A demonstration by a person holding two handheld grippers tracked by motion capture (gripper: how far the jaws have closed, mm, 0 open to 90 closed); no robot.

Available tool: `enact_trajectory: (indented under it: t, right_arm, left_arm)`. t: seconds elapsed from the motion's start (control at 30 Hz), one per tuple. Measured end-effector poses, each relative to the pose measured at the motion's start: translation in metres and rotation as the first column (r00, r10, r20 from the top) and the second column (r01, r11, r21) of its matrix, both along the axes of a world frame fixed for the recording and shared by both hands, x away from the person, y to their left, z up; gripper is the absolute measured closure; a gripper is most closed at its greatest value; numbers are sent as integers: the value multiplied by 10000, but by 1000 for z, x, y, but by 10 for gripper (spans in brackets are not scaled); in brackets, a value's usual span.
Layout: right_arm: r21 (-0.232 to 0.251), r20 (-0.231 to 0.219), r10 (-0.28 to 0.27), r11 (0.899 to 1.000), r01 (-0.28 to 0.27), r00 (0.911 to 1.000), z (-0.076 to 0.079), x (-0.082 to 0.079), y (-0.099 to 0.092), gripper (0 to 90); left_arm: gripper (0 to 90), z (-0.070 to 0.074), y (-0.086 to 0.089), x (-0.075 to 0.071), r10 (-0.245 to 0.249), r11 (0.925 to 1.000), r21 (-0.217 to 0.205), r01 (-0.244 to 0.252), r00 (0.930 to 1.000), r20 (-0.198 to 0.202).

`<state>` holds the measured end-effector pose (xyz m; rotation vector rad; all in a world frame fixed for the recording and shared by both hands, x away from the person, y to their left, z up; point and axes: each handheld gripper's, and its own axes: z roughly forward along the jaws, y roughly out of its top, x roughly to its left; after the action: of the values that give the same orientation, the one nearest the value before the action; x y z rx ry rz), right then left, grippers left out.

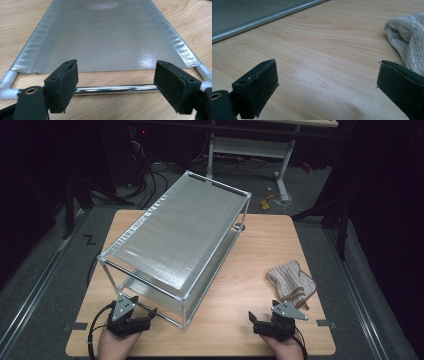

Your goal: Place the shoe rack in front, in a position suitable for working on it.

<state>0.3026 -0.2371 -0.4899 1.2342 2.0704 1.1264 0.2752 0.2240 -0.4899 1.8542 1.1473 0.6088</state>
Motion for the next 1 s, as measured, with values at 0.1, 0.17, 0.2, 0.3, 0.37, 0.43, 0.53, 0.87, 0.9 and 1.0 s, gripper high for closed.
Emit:
enact_trajectory:
  t: [0.1, 0.17, 0.2, 0.3, 0.37, 0.43, 0.53, 0.87, 0.9, 1.0]
  right_arm:
    - [-23, -34, -3, 10000, 3, 10000, 0, 0, 0, 35]
    - [5, -35, -20, 10000, 20, 10000, 0, 0, -1, 35]
    - [5, -35, -20, 10000, 20, 10000, 0, 0, -1, 35]
    - [65, -24, -7, 10000, 7, 10000, 0, 0, -1, 36]
    - [159, -40, -34, 9999, 35, 10000, 1, 0, -1, 36]
    - [178, -54, -59, 9998, 60, 10000, 1, 0, -1, 36]
    - [228, 3, -66, 9997, 66, 10000, 2, -1, -2, 35]
    - [430, 198, -322, 9986, 313, 9993, 9, -1, -6, 81]
    - [445, 236, -305, 9986, 294, 9993, 9, -1, -6, 100]
    - [523, 274, -274, 9983, 259, 9992, 11, -3, -5, 80]
  left_arm:
    - [203, 0, -1, 0, -28, 10000, 9, 28, 10000, 16]
    - [203, 1, -1, 0, -57, 10000, 2, 57, 10000, 25]
    - [203, 1, -1, 0, -57, 10000, 2, 57, 10000, 25]
    - [204, 1, -2, -1, -71, 10000, -6, 71, 10000, 32]
    - [204, 2, -2, -1, -98, 9999, -22, 98, 9999, 72]
    - [204, 2, -2, -2, -111, 9999, -29, 112, 9999, 79]
    - [205, 3, -3, -2, -114, 9999, -96, 115, 9999, 73]
    - [215, 5, -7, -4, -313, 9992, -233, 320, 9991, 281]
    - [212, 6, -8, -5, -347, 9989, -317, 357, 9989, 316]
    - [205, 9, -10, -7, -439, 9979, -449, 457, 9982, 400]
